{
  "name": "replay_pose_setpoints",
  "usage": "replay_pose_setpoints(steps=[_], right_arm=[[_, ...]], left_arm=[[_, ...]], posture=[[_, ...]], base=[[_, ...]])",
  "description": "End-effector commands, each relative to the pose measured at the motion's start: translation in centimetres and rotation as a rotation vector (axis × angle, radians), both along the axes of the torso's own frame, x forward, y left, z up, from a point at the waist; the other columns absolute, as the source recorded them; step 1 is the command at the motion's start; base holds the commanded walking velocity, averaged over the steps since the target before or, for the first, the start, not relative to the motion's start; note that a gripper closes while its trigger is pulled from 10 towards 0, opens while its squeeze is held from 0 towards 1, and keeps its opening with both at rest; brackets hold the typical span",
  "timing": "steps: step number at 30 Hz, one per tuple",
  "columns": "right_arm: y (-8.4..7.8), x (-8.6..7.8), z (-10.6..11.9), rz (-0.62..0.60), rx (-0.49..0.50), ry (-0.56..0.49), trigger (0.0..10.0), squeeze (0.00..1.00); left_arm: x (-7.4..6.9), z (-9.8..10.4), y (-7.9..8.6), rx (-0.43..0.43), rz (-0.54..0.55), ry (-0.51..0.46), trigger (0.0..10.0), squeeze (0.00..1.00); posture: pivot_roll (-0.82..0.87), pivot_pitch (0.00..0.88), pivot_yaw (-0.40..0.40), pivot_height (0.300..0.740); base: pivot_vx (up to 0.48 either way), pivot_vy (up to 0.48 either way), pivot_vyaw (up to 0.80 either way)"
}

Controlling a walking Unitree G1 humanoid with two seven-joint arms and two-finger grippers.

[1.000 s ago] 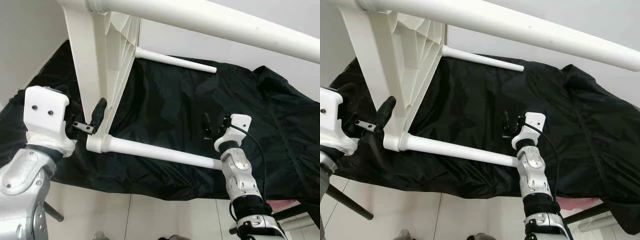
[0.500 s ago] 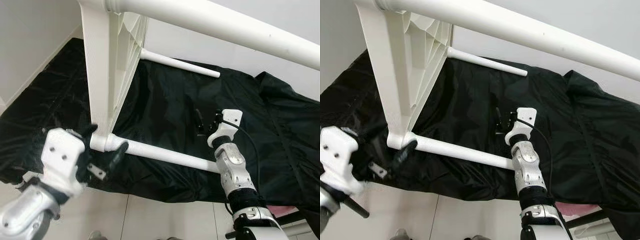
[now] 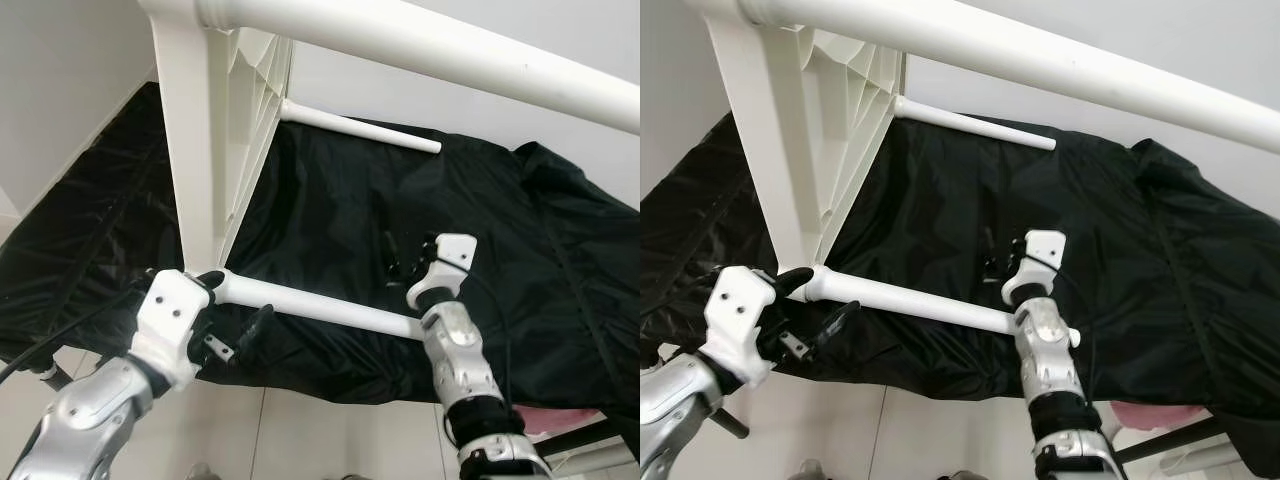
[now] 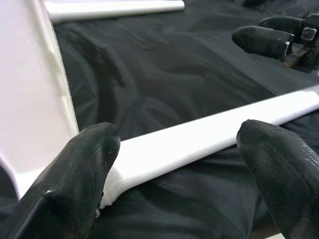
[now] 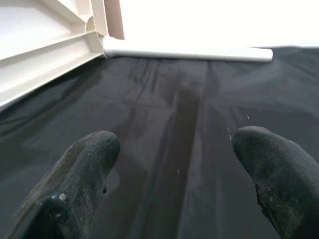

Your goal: Building children table

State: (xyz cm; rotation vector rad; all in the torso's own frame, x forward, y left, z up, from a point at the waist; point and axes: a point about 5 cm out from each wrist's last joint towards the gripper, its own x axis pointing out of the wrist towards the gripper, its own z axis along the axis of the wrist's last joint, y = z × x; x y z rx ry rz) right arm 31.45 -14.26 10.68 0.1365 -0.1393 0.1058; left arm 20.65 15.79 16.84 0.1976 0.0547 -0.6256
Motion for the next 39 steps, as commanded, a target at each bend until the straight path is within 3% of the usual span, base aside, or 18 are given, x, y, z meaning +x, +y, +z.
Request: replay_pose_setpoints(steps=[1, 4, 7, 8, 16, 19, 28, 33, 35, 39], right_arm=[[-0.6, -0.1, 0.4, -0.025, -0.006, -0.028, 10.0, 0.0], [-0.5, -0.8, 0.1, -0.039, -0.011, -0.04, 10.0, 0.0], [-0.5, -0.9, 0.0, -0.041, -0.012, -0.042, 10.0, 0.0], [-0.1, -1.8, -0.4, -0.049, -0.015, -0.048, 10.0, 0.0], [0.5, -2.8, -0.8, -0.05, -0.024, -0.059, 10.0, 0.0], [1.0, -3.2, -1.3, -0.052, -0.053, -0.055, 10.0, 0.0], [1.3, -3.5, -1.0, -0.065, -0.044, -0.072, 10.0, 0.0], [1.2, -3.5, -0.4, -0.081, -0.041, -0.09, 10.0, 0.0], [1.2, -3.4, -0.2, -0.08, -0.053, -0.093, 10.0, 0.0], [1.2, -3.3, -0.3, -0.074, -0.064, -0.092, 10.0, 0.0]], left_arm=[[-0.3, -0.3, -0.7, 0.01, -0.117, 0.019, 10.0, 0.0], [1.1, -1.4, -0.9, 0.017, -0.064, 0.028, 10.0, 0.0], [1.3, -1.5, -0.9, 0.019, -0.061, 0.031, 10.0, 0.0], [2.5, -2.9, -1.6, -0.089, -0.011, 0.117, 10.0, 0.0], [3.6, -4.4, -2.7, -0.188, 0.009, 0.172, 10.0, 0.0], [4.5, -6.7, -4.6, -0.228, 0.092, 0.203, 10.0, 0.0], [5.6, -7.1, -6.0, -0.265, 0.12, 0.203, 10.0, 0.0], [6.3, -6.2, -6.1, -0.245, 0.139, 0.122, 10.0, 0.0], [6.5, -5.5, -6.6, -0.199, 0.081, 0.071, 10.0, 0.0], [6.2, -5.2, -6.9, -0.195, 0.039, 0.047, 10.0, 0.0]], posture=[[0.1, 0.023, -0.099, 0.74], [0.08, 0.02, -0.087, 0.74], [0.08, 0.02, -0.087, 0.74], [0.07, 0.015, -0.074, 0.74], [0.05, 0.01, -0.056, 0.74], [0.01, 0.0, -0.031, 0.74], [-0.03, 0.0, 0.001, 0.74], [-0.04, 0.0, -0.003, 0.74], [-0.03, 0.0, -0.01, 0.74], [-0.02, 0.0, -0.022, 0.74]], base=[[0.0, 0.0, 0.0], [0.0, 0.0, 0.0], [0.0, 0.0, 0.0], [0.0, 0.0, 0.0], [0.0, 0.0, 0.0], [0.0, 0.0, 0.0], [0.0, 0.0, 0.0], [0.0, 0.0, 0.0], [0.0, 0.0, 0.0], [0.0, 0.0, 0.0]])
